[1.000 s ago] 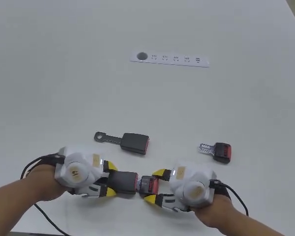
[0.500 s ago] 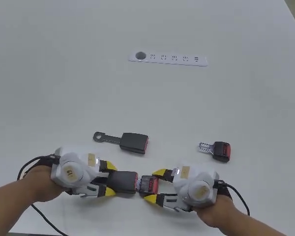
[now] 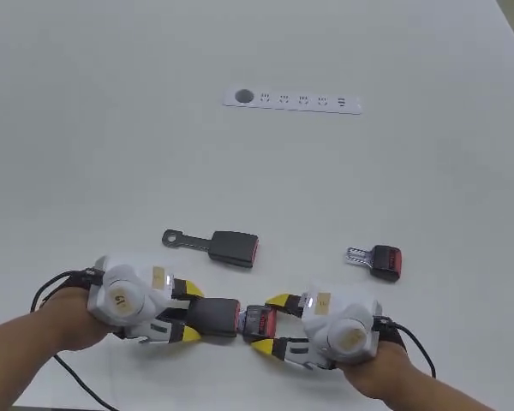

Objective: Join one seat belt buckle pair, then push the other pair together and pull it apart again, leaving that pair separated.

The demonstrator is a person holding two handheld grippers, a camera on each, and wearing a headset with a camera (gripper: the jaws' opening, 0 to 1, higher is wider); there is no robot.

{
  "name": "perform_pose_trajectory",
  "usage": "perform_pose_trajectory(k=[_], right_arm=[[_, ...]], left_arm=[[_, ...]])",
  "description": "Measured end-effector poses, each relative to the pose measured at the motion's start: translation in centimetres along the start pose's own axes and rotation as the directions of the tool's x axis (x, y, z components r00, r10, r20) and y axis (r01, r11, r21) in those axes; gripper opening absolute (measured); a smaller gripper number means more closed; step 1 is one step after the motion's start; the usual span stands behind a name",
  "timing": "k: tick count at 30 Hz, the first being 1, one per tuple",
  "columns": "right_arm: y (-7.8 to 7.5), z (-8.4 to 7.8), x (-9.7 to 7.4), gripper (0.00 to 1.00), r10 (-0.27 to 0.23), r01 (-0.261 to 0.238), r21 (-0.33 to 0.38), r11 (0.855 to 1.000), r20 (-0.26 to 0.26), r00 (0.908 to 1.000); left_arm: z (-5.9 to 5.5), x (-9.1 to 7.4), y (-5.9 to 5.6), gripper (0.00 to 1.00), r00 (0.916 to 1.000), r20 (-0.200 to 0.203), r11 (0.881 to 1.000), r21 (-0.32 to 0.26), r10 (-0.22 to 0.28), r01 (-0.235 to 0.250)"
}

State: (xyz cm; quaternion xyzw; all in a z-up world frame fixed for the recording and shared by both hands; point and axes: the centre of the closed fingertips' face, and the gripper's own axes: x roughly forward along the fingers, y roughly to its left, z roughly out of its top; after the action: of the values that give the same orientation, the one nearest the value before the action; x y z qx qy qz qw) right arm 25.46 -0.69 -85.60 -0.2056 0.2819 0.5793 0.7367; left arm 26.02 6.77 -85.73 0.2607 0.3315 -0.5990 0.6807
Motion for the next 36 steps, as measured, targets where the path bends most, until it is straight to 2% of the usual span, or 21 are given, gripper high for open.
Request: perform_pose_trajectory(k=[3, 20, 31, 32, 33, 36], right_arm=[[-0.05, -0.05, -0.04, 0.34, -0.004, 0.004, 0.026, 1.000, 0.010, 0.9999], [-0.02, 0.04, -0.16, 0.34, -0.023, 0.022, 0.029, 0.999, 0.027, 0.9994], [0.05, -0.06, -0.20, 0.34, -0.036, 0.034, 0.052, 0.998, 0.034, 0.9988], [0.05, -0.06, -0.20, 0.35, -0.038, 0.036, 0.058, 0.998, 0.034, 0.9987], [0.13, -0.06, -0.17, 0.35, -0.040, 0.037, 0.095, 0.995, 0.031, 0.9987], [0.09, 0.06, -0.07, 0.37, -0.037, 0.035, 0.085, 0.996, 0.029, 0.9989]], left_arm=[[-0.06, 0.02, 0.00, 0.32, 1.0000, -0.005, 1.000, 0.002, -0.004, 0.004], [0.15, 0.02, 0.11, 0.32, 0.9999, 0.015, 1.000, -0.007, -0.004, 0.005], [0.29, 0.06, 0.11, 0.32, 1.0000, 0.006, 1.000, 0.003, -0.007, 0.007], [0.26, 0.07, 0.13, 0.32, 1.0000, 0.004, 1.000, 0.001, -0.007, 0.007], [0.28, 0.09, 0.14, 0.32, 1.0000, 0.003, 1.000, 0.000, -0.007, 0.007], [0.38, 0.09, 0.07, 0.33, 0.9999, -0.001, 1.000, 0.007, -0.011, 0.011]])
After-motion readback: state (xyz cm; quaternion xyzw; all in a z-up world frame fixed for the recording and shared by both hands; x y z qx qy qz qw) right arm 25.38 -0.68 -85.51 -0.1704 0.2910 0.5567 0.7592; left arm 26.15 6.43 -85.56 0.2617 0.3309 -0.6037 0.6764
